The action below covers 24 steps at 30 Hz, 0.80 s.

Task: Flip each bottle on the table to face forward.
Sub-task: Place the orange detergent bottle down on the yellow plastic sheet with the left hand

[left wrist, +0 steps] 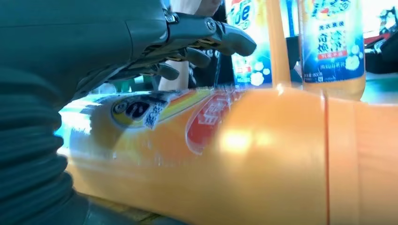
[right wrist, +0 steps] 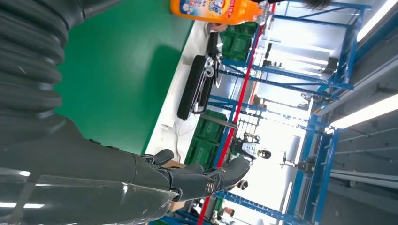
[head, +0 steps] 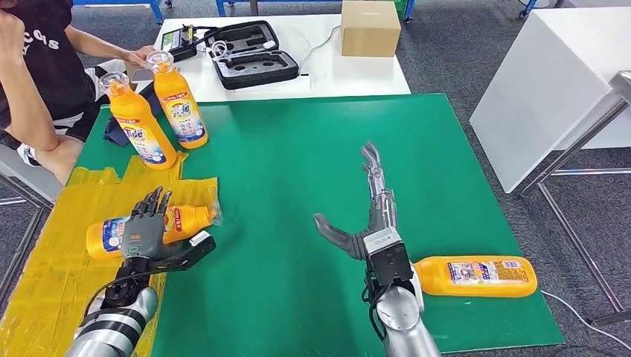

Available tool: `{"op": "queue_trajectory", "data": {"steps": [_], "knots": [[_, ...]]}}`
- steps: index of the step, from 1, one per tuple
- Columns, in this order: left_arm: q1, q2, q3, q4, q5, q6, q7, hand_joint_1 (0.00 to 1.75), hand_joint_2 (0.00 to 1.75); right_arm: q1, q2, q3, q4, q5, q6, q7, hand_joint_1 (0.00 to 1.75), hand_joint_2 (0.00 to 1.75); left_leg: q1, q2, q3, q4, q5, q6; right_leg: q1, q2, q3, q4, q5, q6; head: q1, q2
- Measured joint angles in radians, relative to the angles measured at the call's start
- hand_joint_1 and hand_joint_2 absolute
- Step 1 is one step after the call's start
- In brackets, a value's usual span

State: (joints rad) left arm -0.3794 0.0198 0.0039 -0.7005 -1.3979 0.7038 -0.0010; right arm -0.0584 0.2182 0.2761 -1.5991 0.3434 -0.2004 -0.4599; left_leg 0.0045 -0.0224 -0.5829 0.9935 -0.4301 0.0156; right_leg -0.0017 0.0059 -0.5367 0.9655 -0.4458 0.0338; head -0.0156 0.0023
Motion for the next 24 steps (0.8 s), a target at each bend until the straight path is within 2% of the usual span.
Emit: {"op": "queue_trajectory", "data": {"steps": [3,6,8,12,14,17,20,24], "knots": [[0.023,-0.027,0.044,-0.038,0.125,-0.026,-0.125,0.00,1.75,0.001,-0.007,0.002,0.000,0.039,0.000,0.005,0.00,1.75,0.000,0.000,-0.001,0.000,0.000,0.000,0.000,0.000,0.000,0.000,0.000,0.000,0.000,0.000],[0.059,-0.055,0.067,-0.113,0.309,-0.121,-0.266,0.00,1.75,0.001,-0.023,0.006,0.000,0.117,0.010,0.021,0.00,1.75,-0.001,0.000,-0.001,0.000,0.000,0.000,-0.001,0.000,-0.001,0.000,0.000,0.000,0.000,0.000],[0.098,-0.074,0.070,-0.194,0.445,-0.229,-0.347,0.00,1.75,0.001,-0.045,0.012,-0.001,0.201,0.015,0.032,0.00,1.75,-0.001,0.000,-0.001,0.000,0.000,0.000,-0.001,0.000,-0.002,0.000,0.000,0.000,0.000,0.000],[0.203,-0.104,0.062,-0.404,0.738,-0.511,-0.489,0.00,1.75,0.002,-0.118,0.020,-0.013,0.370,0.012,0.061,0.00,1.75,-0.001,0.000,-0.002,0.000,-0.001,0.000,-0.001,0.000,-0.002,-0.001,0.000,0.000,0.000,0.000],[0.258,-0.110,0.051,-0.505,0.826,-0.609,-0.534,0.00,1.75,0.001,-0.164,0.019,-0.017,0.409,0.023,0.071,0.00,1.75,-0.001,0.000,-0.002,0.000,-0.001,0.001,-0.002,0.000,-0.002,-0.001,0.000,0.000,0.000,0.000],[0.330,-0.114,0.031,-0.630,0.909,-0.702,-0.590,0.00,1.75,0.001,-0.250,0.011,-0.017,0.417,0.079,0.070,0.00,1.75,-0.001,0.000,-0.002,0.000,-0.001,0.001,-0.002,0.000,-0.002,-0.001,0.000,0.000,0.000,0.000],[0.374,-0.118,0.013,-0.709,0.965,-0.752,-0.625,0.00,1.75,0.002,-0.339,-0.016,-0.016,0.384,0.143,0.041,0.00,1.75,-0.002,-0.001,-0.002,0.000,-0.001,0.001,-0.002,0.000,-0.002,-0.001,0.000,0.000,0.000,0.000],[0.394,-0.119,0.001,-0.761,0.997,-0.777,-0.637,0.00,1.75,0.006,-0.414,-0.047,-0.015,0.360,0.185,0.027,0.00,1.75,-0.002,0.000,-0.001,0.000,-0.001,0.001,-0.002,0.000,-0.002,-0.001,0.000,0.000,0.000,0.000]]}}
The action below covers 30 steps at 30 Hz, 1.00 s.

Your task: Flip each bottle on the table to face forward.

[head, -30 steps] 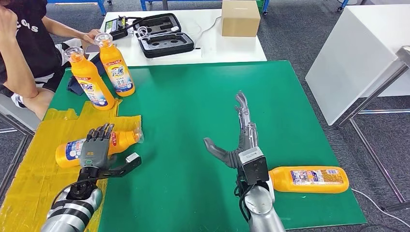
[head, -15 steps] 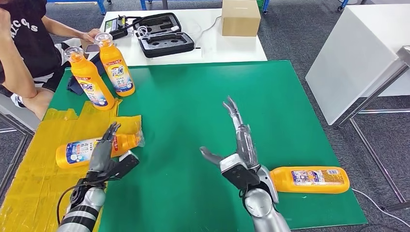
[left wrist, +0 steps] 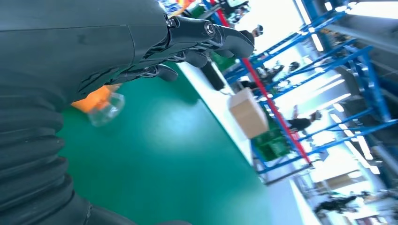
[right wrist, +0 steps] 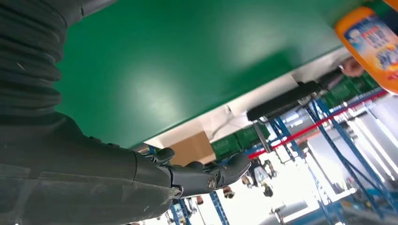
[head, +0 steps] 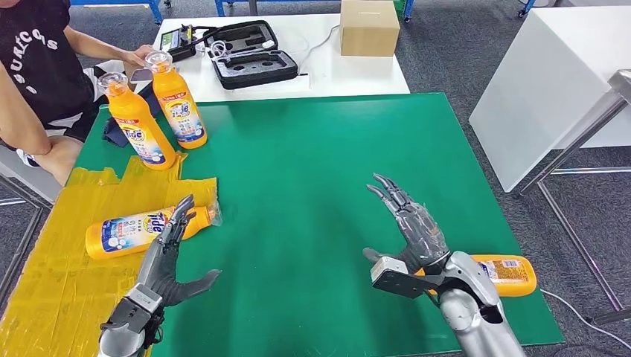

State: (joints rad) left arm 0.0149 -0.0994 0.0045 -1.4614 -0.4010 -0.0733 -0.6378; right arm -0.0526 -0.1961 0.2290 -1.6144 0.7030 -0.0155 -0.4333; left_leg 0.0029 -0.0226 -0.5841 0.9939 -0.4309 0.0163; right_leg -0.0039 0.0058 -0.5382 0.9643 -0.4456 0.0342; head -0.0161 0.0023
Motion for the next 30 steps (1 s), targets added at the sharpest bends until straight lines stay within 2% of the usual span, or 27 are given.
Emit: {"op": "queue_trajectory", "data": {"steps": [4,10,13,19,24,30], "knots": [[0.008,-0.004,-0.011,-0.022,0.025,-0.013,-0.004,0.00,1.75,0.022,-0.096,-0.052,0.001,-0.043,0.061,-0.022,0.00,1.75,0.000,-0.004,0.000,0.000,0.000,0.000,0.000,-0.003,0.000,0.000,0.000,0.000,0.000,0.000],[0.011,-0.007,-0.025,-0.025,0.068,-0.042,-0.005,0.00,1.75,0.095,-0.306,-0.207,0.016,-0.090,0.212,-0.067,0.00,1.75,-0.003,-0.004,-0.002,0.001,-0.001,0.002,-0.003,-0.004,0.000,0.000,0.000,0.001,0.000,0.000],[0.010,-0.007,-0.035,-0.021,0.074,-0.046,-0.005,0.00,1.75,0.118,-0.372,-0.273,0.028,-0.104,0.245,-0.077,0.00,1.75,-0.004,-0.003,-0.001,0.001,-0.001,0.002,-0.003,-0.003,0.000,0.000,0.000,0.001,0.000,0.000],[0.010,-0.006,-0.057,-0.020,0.082,-0.056,-0.006,0.00,1.75,0.169,-0.445,-0.332,0.038,-0.120,0.284,-0.065,0.00,1.75,-0.003,-0.004,0.000,0.001,-0.001,0.003,-0.003,-0.004,0.000,0.000,0.000,0.001,0.000,0.000],[0.010,-0.006,-0.062,-0.020,0.082,-0.056,-0.006,0.00,1.75,0.183,-0.458,-0.343,0.038,-0.124,0.290,-0.064,0.00,1.75,-0.003,-0.004,0.000,0.000,-0.001,0.003,-0.003,-0.004,0.001,0.000,0.000,0.001,0.000,0.000],[0.014,-0.006,-0.090,-0.022,0.089,-0.056,-0.006,0.00,1.75,0.276,-0.510,-0.411,0.034,-0.151,0.320,-0.068,0.00,1.75,-0.003,-0.003,-0.001,0.000,-0.001,0.003,-0.003,-0.004,0.000,0.000,0.000,0.001,0.000,0.000]]}}
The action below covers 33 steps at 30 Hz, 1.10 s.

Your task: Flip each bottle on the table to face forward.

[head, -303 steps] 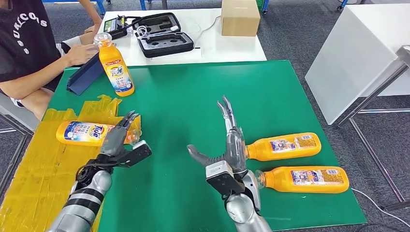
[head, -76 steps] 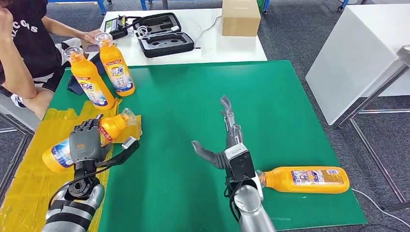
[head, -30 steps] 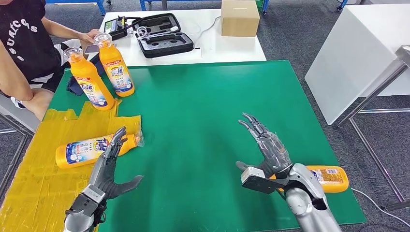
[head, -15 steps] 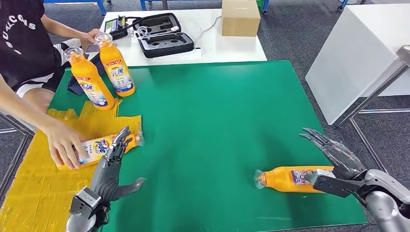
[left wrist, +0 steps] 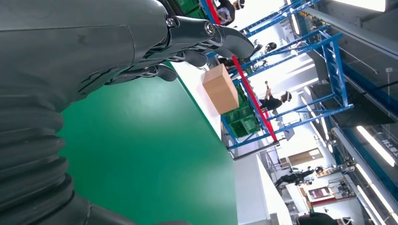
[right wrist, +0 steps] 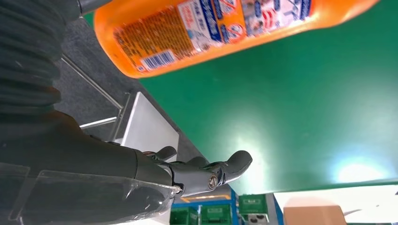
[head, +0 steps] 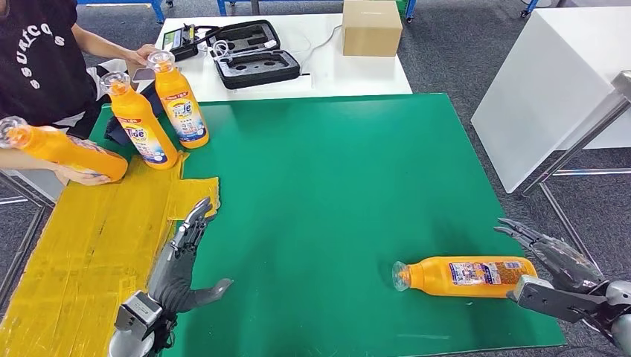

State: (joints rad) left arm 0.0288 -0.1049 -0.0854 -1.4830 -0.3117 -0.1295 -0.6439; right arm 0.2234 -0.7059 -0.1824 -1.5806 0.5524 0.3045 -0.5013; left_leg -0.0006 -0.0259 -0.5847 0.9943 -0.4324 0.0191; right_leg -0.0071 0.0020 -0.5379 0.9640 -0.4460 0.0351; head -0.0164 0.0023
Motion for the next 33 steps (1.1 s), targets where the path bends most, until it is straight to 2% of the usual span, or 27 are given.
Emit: {"op": "queue_trajectory", "data": {"steps": [9,12,16,26,33], "knots": [[0.004,0.000,-0.018,-0.009,0.004,0.001,0.000,0.00,1.75,0.045,-0.015,-0.019,-0.008,0.002,0.018,0.003,0.00,1.75,0.000,0.000,0.000,0.000,0.000,0.000,0.000,0.000,0.000,0.000,0.000,0.000,0.000,0.000],[0.007,0.001,-0.024,-0.016,0.010,0.003,0.000,0.00,1.75,0.048,-0.015,-0.014,-0.006,0.055,0.002,0.028,0.00,1.75,0.000,0.001,0.000,0.000,0.000,0.000,0.000,0.000,0.000,0.000,0.000,0.000,0.000,0.000],[0.016,0.001,-0.030,-0.030,0.012,0.004,0.000,0.00,1.75,0.019,-0.004,0.033,0.034,0.133,-0.045,0.049,0.00,1.75,0.000,0.002,0.000,0.000,0.000,0.000,0.000,0.001,0.000,0.000,0.000,0.000,0.000,0.000],[0.021,0.002,-0.032,-0.039,0.012,0.004,0.000,0.00,1.75,-0.011,0.003,0.108,0.086,0.155,-0.064,0.062,0.00,1.75,0.000,0.001,0.000,0.000,0.000,0.000,0.000,0.000,0.000,0.000,0.000,0.000,0.000,0.000],[0.020,0.001,-0.037,-0.039,0.015,0.010,0.000,0.00,1.75,-0.108,0.025,0.205,0.188,0.244,-0.108,0.104,0.00,1.75,0.000,0.003,0.001,0.000,0.000,0.000,0.000,0.001,0.001,0.000,0.000,0.000,0.000,0.000]]}}
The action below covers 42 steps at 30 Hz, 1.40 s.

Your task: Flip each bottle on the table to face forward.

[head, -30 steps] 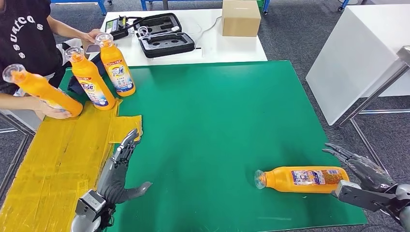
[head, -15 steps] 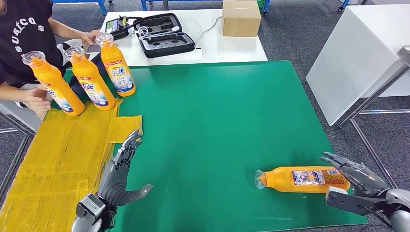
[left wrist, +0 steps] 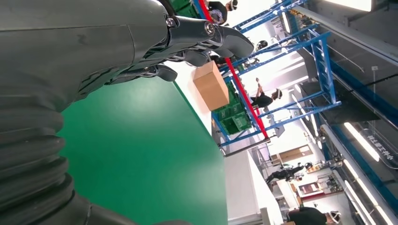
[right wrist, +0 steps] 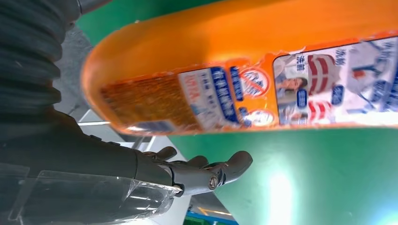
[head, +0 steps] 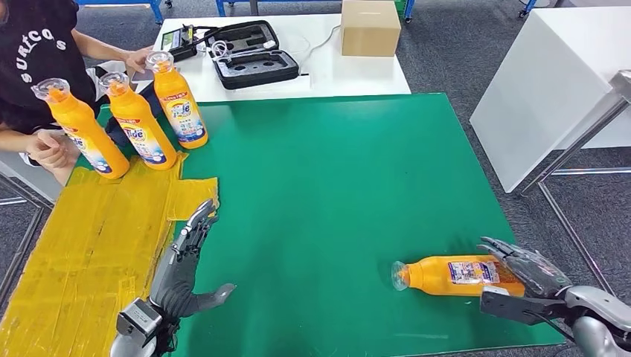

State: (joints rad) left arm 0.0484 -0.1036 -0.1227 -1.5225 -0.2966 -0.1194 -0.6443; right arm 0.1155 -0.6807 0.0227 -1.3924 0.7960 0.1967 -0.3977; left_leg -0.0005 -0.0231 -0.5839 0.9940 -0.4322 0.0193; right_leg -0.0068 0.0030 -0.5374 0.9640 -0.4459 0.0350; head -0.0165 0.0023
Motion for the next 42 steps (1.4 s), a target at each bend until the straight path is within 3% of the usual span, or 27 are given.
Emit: {"op": "queue_trajectory", "data": {"steps": [1,2,5,6,14,17,19,23,29,33,35,37,42], "knots": [[0.000,0.000,-0.002,0.000,0.000,0.001,0.000,0.00,1.75,-0.016,0.005,0.023,0.022,0.015,-0.009,0.007,0.00,1.75,0.000,0.000,0.000,0.000,0.000,0.000,0.000,0.000,0.000,0.000,0.000,0.000,0.000,0.000],[0.000,0.000,-0.005,0.000,0.000,0.003,0.000,0.00,1.75,-0.032,0.010,0.046,0.043,0.029,-0.017,0.014,0.23,1.75,0.000,0.000,0.000,0.000,0.000,0.000,0.000,0.000,0.001,0.000,0.000,0.000,0.000,0.000],[0.000,0.000,-0.007,0.000,0.000,0.004,0.000,0.00,1.75,-0.086,0.024,0.105,0.096,0.057,-0.032,0.032,1.48,1.75,0.000,0.001,0.001,0.000,0.000,0.000,0.001,0.001,0.001,0.000,0.000,0.000,0.000,0.000],[-0.001,0.000,-0.008,0.000,0.000,0.004,0.000,0.00,1.75,-0.103,0.027,0.121,0.111,0.063,-0.033,0.037,1.68,1.75,0.001,0.001,0.002,0.000,0.000,0.000,0.001,0.001,0.001,0.000,0.000,0.000,0.000,0.000],[-0.002,0.000,-0.009,0.000,-0.001,0.007,0.000,0.00,1.75,-0.214,0.036,0.228,0.208,0.094,-0.039,0.064,1.73,1.75,0.001,0.002,0.006,0.000,0.000,0.000,0.001,0.003,0.005,0.000,0.000,0.000,0.000,0.000],[-0.002,0.000,-0.009,0.000,-0.002,0.009,0.000,0.00,1.75,-0.240,0.049,0.254,0.233,0.092,-0.081,0.048,1.75,1.75,0.001,0.003,0.008,0.000,0.000,0.000,0.001,0.004,0.007,0.000,0.000,0.000,0.001,0.000],[0.000,-0.001,-0.009,-0.003,-0.005,0.012,0.001,0.00,1.75,-0.243,0.071,0.259,0.235,0.073,-0.135,0.018,1.66,1.75,0.001,0.002,0.009,0.000,0.000,0.000,0.002,0.004,0.009,0.000,0.000,0.000,0.001,0.000],[0.006,-0.002,-0.010,-0.024,-0.018,0.013,0.015,0.00,1.75,-0.237,0.175,0.258,0.204,0.045,-0.249,-0.016,1.57,1.75,0.002,0.002,0.009,0.000,0.000,0.000,0.003,0.004,0.009,0.000,0.001,0.000,0.000,0.000],[0.016,-0.004,-0.013,-0.047,-0.025,0.011,0.031,0.00,1.75,-0.237,0.297,0.246,0.155,0.036,-0.291,-0.038,1.74,1.75,0.004,-0.002,0.006,0.000,0.001,0.000,0.004,0.001,0.008,0.000,0.000,0.000,0.000,0.000],[0.017,-0.007,-0.016,-0.050,-0.042,0.004,0.052,0.00,1.75,-0.235,0.387,0.206,0.109,-0.005,-0.333,-0.074,1.55,1.75,0.004,0.000,0.003,0.000,0.001,0.000,0.004,0.002,0.005,0.001,0.000,0.000,0.000,0.000],[0.017,-0.013,-0.023,-0.050,-0.051,0.004,0.072,0.00,1.75,-0.237,0.458,0.178,0.072,-0.054,-0.359,-0.075,1.66,1.75,0.004,0.000,0.003,0.000,0.001,0.000,0.004,0.002,0.004,0.000,0.000,0.000,0.000,0.000],[0.015,-0.022,-0.029,-0.049,-0.051,0.003,0.093,0.00,1.75,-0.241,0.528,0.151,0.032,-0.116,-0.366,-0.079,1.74,1.75,0.004,-0.001,0.003,0.000,0.001,0.000,0.004,0.002,0.004,0.000,0.000,0.000,0.000,0.000],[-0.007,-0.043,-0.040,-0.032,-0.023,-0.012,0.144,0.00,1.75,-0.250,0.668,0.093,-0.023,-0.280,-0.306,-0.092,1.75,1.75,0.004,-0.001,0.003,0.000,0.001,0.000,0.004,0.002,0.004,0.001,0.000,0.000,0.000,0.000]]}}
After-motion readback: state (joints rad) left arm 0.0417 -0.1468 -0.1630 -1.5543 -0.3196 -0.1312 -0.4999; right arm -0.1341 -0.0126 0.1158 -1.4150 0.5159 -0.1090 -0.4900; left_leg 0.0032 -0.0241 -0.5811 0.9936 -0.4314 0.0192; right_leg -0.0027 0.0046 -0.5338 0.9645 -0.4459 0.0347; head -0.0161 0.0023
